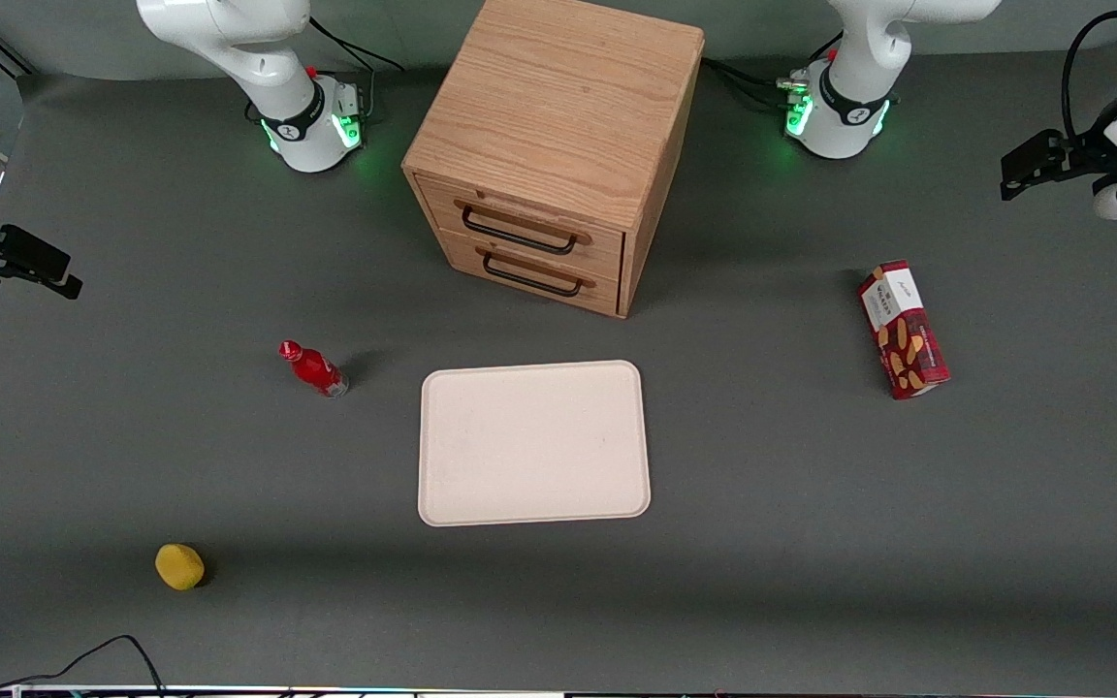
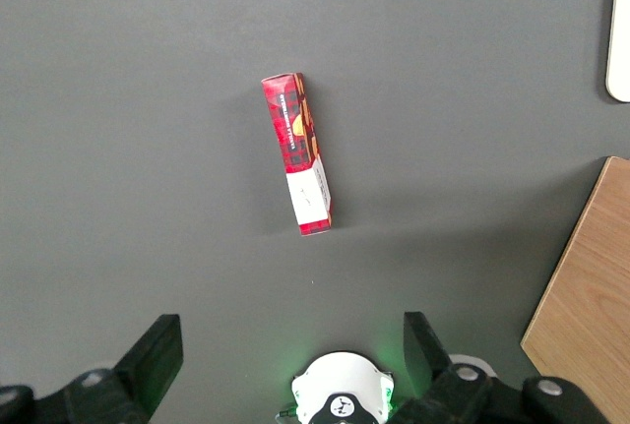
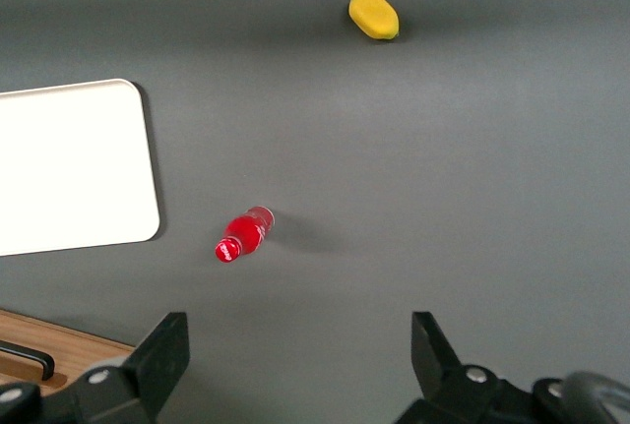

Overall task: Place red cookie box on tray
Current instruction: 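Move the left gripper down toward the red plaid shortbread box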

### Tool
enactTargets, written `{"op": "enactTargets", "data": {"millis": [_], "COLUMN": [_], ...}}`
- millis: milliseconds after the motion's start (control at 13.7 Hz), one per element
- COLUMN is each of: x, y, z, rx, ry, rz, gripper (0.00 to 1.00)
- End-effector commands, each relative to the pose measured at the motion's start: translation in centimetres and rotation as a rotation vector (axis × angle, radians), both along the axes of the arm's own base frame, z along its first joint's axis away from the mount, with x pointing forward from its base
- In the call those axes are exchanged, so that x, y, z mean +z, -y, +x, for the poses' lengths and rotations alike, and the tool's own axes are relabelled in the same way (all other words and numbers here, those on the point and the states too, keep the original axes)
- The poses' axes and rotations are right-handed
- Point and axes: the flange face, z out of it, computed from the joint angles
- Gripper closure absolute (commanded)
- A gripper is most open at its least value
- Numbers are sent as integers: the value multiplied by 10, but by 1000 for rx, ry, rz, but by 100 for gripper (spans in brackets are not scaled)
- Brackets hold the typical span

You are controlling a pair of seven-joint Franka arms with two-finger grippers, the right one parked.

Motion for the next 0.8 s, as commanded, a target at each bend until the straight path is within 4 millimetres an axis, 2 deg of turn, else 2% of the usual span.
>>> {"op": "enactTargets", "data": {"millis": [0, 220, 366, 732], "x": [8, -3, -22, -95], "y": [4, 5, 8, 2], "z": [5, 8, 10, 12], "rx": [-26, -22, -26, -13], "ry": [-6, -47, -93, -96], "rz": [14, 13, 16, 10], "gripper": [0, 0, 0, 0]}}
